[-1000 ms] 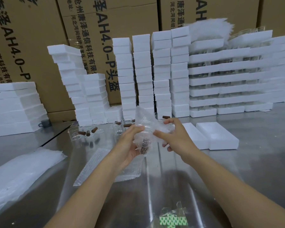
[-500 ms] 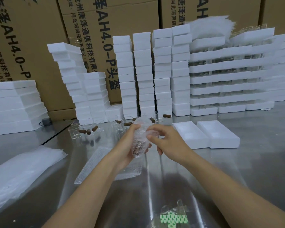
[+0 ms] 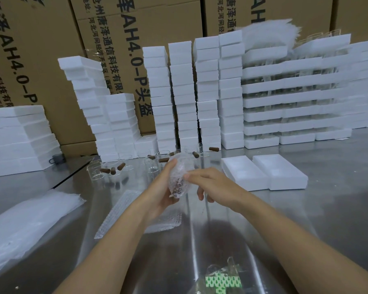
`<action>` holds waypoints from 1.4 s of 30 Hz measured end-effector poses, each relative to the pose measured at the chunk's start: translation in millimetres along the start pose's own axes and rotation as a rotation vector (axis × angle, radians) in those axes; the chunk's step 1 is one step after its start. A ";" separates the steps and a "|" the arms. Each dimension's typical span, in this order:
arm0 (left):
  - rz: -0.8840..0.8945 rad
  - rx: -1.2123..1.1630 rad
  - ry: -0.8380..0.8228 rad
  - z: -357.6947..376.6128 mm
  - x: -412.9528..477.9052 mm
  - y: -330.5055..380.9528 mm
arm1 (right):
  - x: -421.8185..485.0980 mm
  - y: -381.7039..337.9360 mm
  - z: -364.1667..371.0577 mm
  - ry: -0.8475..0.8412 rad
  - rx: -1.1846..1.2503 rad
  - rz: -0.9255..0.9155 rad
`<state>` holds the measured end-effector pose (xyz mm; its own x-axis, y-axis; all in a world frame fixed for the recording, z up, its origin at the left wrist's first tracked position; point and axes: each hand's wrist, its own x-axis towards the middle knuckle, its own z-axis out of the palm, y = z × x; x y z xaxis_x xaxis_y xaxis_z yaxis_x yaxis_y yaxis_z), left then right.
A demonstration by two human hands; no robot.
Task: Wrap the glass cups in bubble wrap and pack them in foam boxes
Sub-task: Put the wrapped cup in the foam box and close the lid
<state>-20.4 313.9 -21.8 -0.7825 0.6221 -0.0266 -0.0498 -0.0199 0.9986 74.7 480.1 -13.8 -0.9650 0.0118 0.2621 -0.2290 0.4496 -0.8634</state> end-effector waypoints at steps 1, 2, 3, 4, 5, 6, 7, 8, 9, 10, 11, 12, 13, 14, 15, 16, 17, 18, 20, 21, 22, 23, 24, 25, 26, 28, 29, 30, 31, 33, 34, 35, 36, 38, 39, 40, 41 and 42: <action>-0.003 0.001 -0.008 -1.0 -1.5 0.1 | 0.5 1.1 0.5 -0.016 -0.015 -0.008; 0.001 -0.008 0.002 -1.2 -2.0 -0.3 | 1.6 3.0 1.1 -0.013 -0.032 -0.006; 0.015 -0.025 0.026 -0.9 -1.9 -0.9 | 2.8 5.4 1.6 0.015 -0.039 0.000; 0.043 -0.049 0.052 -0.2 -1.3 -1.9 | 4.1 8.0 2.1 0.061 -0.038 0.007; 0.082 -0.076 0.072 0.9 -0.5 -2.4 | 5.4 11.1 3.2 0.109 -0.039 -0.005; 0.123 -0.108 0.081 2.2 0.8 -2.7 | 6.5 14.7 4.8 0.165 -0.040 -0.032; 0.153 -0.144 0.082 4.0 1.6 -2.3 | 7.2 17.7 6.7 0.225 -0.043 -0.058; 0.162 -0.186 0.085 5.5 2.0 -1.5 | 7.9 20.4 8.0 0.292 -0.051 -0.071; 0.150 -0.224 0.086 6.4 1.7 -0.2 | 9.1 22.8 8.8 0.358 -0.065 -0.066; 0.130 -0.247 0.082 6.6 1.0 1.1 | 10.3 24.5 9.1 0.411 -0.078 -0.051; 0.113 -0.251 0.070 6.8 -0.4 2.7 | 11.2 25.8 9.1 0.443 -0.089 -0.041; 0.102 -0.241 0.057 6.4 -1.4 3.8 | 11.7 25.9 9.6 0.459 -0.104 -0.042; 0.097 -0.224 0.049 5.9 -2.5 4.6 | 11.7 25.7 10.0 0.463 -0.134 -0.056; 0.100 -0.194 0.048 5.3 -3.4 5.0 | 11.3 24.9 10.2 0.468 -0.187 -0.084; 0.110 -0.153 0.056 5.6 -4.5 5.7 | 10.7 23.9 10.5 0.471 -0.258 -0.122; 0.125 -0.109 0.075 5.9 -5.1 6.2 | 9.5 22.6 10.6 0.471 -0.328 -0.172; 0.139 -0.068 0.102 6.2 -5.4 6.4 | 8.2 21.4 10.6 0.462 -0.383 -0.224; 0.146 -0.035 0.131 6.6 -5.6 6.7 | 7.2 20.9 10.2 0.444 -0.427 -0.267; 0.145 -0.023 0.165 8.0 -5.8 6.4 | 7.0 21.6 10.1 0.410 -0.530 -0.314; 0.142 -0.044 0.172 8.9 -5.7 5.6 | 6.9 21.5 10.1 0.399 -0.579 -0.326; 0.141 -0.061 0.178 9.7 -5.7 5.0 | 6.5 20.9 10.3 0.396 -0.609 -0.341; 0.144 -0.065 0.186 10.7 -5.9 4.9 | 5.8 20.2 10.4 0.385 -0.624 -0.358; 0.152 -0.060 0.191 11.1 -5.8 4.8 | 5.1 19.2 10.3 0.369 -0.622 -0.374; 0.165 -0.057 0.194 10.9 -5.2 4.7 | 4.2 17.9 9.9 0.348 -0.594 -0.375; 0.178 -0.054 0.198 10.3 -4.8 4.6 | 3.0 15.8 9.9 0.327 -0.519 -0.358; 0.200 -0.033 0.210 9.1 -3.9 5.2 | 0.8 8.9 12.3 0.331 -0.244 -0.263; 0.207 -0.014 0.214 8.5 -3.2 5.3 | 1.6 4.9 13.1 0.340 -0.085 -0.196; 0.209 0.001 0.214 8.1 -2.5 5.1 | 3.0 1.7 13.5 0.342 0.055 -0.135; 0.210 0.010 0.213 8.0 -2.1 4.8 | 4.2 -0.3 13.1 0.336 0.163 -0.086; 0.215 -0.003 0.199 7.9 -1.8 3.9 | 5.0 -1.0 10.2 0.294 0.310 -0.038; 0.215 -0.025 0.188 7.6 -1.7 3.5 | 5.0 -1.0 8.5 0.271 0.356 -0.041; 0.206 -0.052 0.177 7.0 -1.5 3.2 | 4.7 -1.0 7.3 0.262 0.388 -0.050; 0.192 -0.077 0.162 6.6 -1.4 2.8 | 4.6 -1.0 6.6 0.262 0.410 -0.059; 0.154 -0.101 0.130 5.6 -0.7 0.7 | 5.2 -0.5 6.2 0.272 0.408 -0.076; 0.137 -0.094 0.122 5.3 -0.1 -0.3 | 5.9 0.0 5.6 0.267 0.376 -0.085; 0.123 -0.078 0.126 4.8 0.5 -1.3 | 6.4 1.1 4.4 0.246 0.325 -0.091; 0.113 -0.062 0.140 4.3 1.4 -2.2 | 6.7 2.7 2.4 0.213 0.256 -0.090; 0.107 -0.055 0.164 3.7 2.6 -2.8 | 6.4 4.3 -0.7 0.178 0.173 -0.087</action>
<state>-20.0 318.4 -24.4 -0.8755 0.4785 0.0676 0.0086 -0.1244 0.9922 67.6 482.8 -15.5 -0.9062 0.1436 0.3976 -0.3438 0.2968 -0.8909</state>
